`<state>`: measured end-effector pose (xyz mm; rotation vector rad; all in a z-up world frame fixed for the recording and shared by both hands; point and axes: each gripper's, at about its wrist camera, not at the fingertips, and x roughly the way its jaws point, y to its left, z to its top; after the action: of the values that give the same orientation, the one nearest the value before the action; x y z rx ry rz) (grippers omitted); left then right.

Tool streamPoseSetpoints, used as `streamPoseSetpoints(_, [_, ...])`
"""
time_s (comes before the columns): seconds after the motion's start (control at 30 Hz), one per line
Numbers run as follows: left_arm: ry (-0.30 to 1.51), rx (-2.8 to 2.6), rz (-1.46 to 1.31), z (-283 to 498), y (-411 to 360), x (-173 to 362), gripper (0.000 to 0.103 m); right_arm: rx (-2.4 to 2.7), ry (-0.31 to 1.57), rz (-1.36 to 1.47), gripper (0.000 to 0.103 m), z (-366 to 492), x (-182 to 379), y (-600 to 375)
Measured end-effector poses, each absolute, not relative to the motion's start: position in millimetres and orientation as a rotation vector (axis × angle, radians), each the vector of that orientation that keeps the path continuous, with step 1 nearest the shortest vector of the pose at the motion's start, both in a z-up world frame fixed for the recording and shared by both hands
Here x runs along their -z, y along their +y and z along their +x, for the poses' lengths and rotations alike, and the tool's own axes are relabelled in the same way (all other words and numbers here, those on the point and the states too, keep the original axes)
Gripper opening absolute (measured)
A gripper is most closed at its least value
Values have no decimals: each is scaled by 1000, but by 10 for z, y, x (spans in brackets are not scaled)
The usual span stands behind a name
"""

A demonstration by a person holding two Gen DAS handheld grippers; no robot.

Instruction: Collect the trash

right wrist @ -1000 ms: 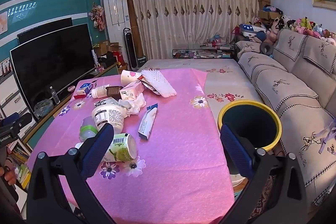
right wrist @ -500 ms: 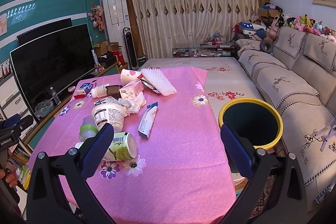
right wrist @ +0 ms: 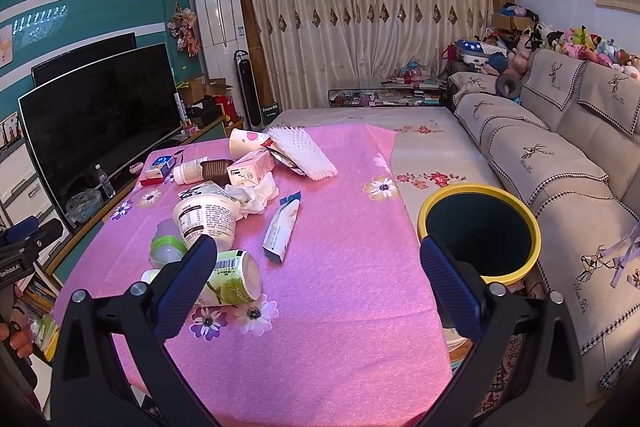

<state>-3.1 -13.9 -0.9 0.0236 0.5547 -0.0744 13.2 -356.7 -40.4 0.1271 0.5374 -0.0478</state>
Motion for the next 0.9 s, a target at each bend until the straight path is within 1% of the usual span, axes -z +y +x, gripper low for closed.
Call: streamPoseSetpoints(0.9, [564, 80, 27, -25, -157, 53, 99, 41, 548, 125, 97, 186, 469, -3535])
